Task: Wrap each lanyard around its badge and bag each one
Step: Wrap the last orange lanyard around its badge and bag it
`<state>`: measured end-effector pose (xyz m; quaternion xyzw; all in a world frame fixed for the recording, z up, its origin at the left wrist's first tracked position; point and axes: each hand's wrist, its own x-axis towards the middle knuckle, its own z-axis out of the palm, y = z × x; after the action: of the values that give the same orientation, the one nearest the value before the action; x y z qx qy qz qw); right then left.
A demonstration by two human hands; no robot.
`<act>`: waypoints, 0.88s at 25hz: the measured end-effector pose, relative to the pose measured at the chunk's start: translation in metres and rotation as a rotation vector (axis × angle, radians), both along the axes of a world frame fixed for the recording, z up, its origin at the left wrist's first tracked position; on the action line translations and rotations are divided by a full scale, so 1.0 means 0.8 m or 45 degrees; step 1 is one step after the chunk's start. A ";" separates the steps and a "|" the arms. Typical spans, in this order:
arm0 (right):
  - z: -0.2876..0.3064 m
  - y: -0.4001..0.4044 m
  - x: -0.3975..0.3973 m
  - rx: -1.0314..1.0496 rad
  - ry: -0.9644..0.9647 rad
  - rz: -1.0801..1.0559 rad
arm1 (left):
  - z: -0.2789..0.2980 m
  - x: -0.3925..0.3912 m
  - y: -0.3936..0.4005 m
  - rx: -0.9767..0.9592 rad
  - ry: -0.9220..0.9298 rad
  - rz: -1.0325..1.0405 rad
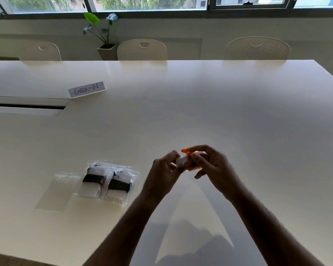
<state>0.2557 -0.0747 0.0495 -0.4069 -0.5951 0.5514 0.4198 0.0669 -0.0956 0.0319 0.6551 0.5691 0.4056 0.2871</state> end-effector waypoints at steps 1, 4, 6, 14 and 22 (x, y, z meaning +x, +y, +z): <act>0.000 0.001 0.000 0.058 -0.107 -0.018 | -0.001 -0.001 -0.001 -0.006 0.017 0.007; -0.001 0.008 0.005 0.380 -0.585 -0.087 | -0.002 -0.008 -0.002 -0.009 0.066 0.024; -0.003 0.017 0.007 0.570 -0.805 -0.097 | 0.000 -0.017 -0.002 -0.020 0.077 0.012; -0.005 0.024 -0.018 0.269 -0.443 0.037 | 0.016 -0.060 -0.012 -0.122 -0.057 -0.007; -0.030 0.024 -0.069 -0.031 0.027 0.149 | 0.012 -0.105 -0.029 -0.242 -0.127 0.127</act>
<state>0.2008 -0.0552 0.0258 -0.3705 -0.6068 0.5864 0.3880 -0.0169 -0.1189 0.0416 0.5746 0.6220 0.3956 0.3555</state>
